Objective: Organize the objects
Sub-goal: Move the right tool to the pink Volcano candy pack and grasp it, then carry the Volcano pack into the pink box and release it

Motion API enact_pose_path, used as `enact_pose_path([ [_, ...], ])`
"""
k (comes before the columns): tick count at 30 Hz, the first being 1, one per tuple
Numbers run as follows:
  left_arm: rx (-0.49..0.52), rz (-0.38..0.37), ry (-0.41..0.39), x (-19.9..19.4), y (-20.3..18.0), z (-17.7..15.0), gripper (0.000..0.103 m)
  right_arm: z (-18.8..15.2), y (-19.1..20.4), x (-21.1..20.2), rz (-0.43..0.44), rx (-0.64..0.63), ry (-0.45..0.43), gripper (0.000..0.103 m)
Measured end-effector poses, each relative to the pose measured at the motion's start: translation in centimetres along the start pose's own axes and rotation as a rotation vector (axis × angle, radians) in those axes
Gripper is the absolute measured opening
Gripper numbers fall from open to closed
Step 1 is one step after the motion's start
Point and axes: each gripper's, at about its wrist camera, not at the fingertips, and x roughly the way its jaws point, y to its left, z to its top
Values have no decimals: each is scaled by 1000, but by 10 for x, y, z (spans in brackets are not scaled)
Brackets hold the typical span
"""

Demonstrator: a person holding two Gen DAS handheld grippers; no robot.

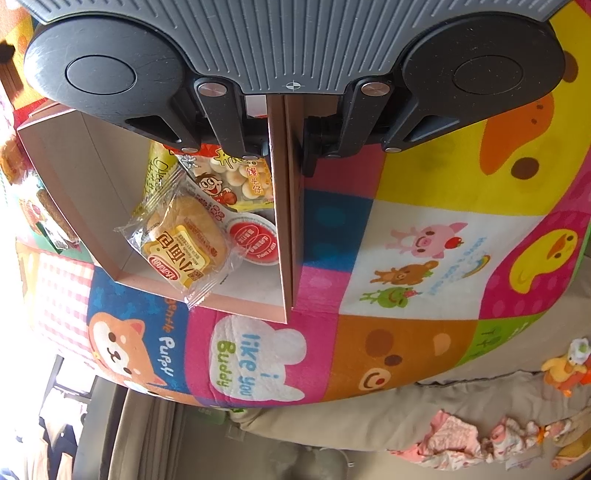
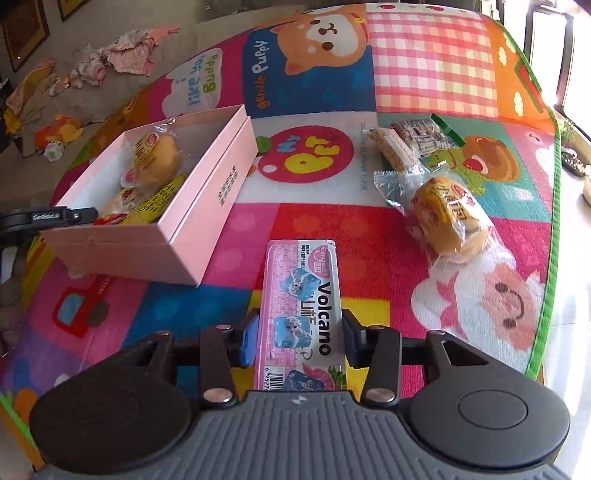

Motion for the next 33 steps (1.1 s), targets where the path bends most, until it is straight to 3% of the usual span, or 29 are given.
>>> enact_pose_path([
  [5, -12, -4, 0, 0, 1, 0, 14, -25, 27, -44, 60, -42, -33, 44],
  [11, -3, -3, 8, 0, 1, 0, 14, -24, 56, -69, 132, -80, -109, 44],
  [16, -2, -3, 10, -1, 1, 0, 14, 10, 68, -76, 169, -65, -198, 44],
  [19, 2, -5, 10, -1, 1, -1, 14, 50, 76, -75, 195, -42, -267, 44],
  [22, -4, -14, 13, -1, 2, -1, 15, 95, 85, -59, 149, -6, -311, 44],
  [25, -4, -25, 16, -1, 3, -1, 16, 112, 82, -40, 126, 46, -306, 59],
  [28, -5, -27, 18, 0, 4, 0, 16, 85, 68, -35, 137, 64, -316, 63],
  [30, 0, -25, 17, 0, 3, 0, 16, 57, 55, -30, 77, 72, -313, 68],
  [33, 0, -19, 17, 0, 2, 0, 16, 17, 26, -16, 13, 130, -240, 68],
])
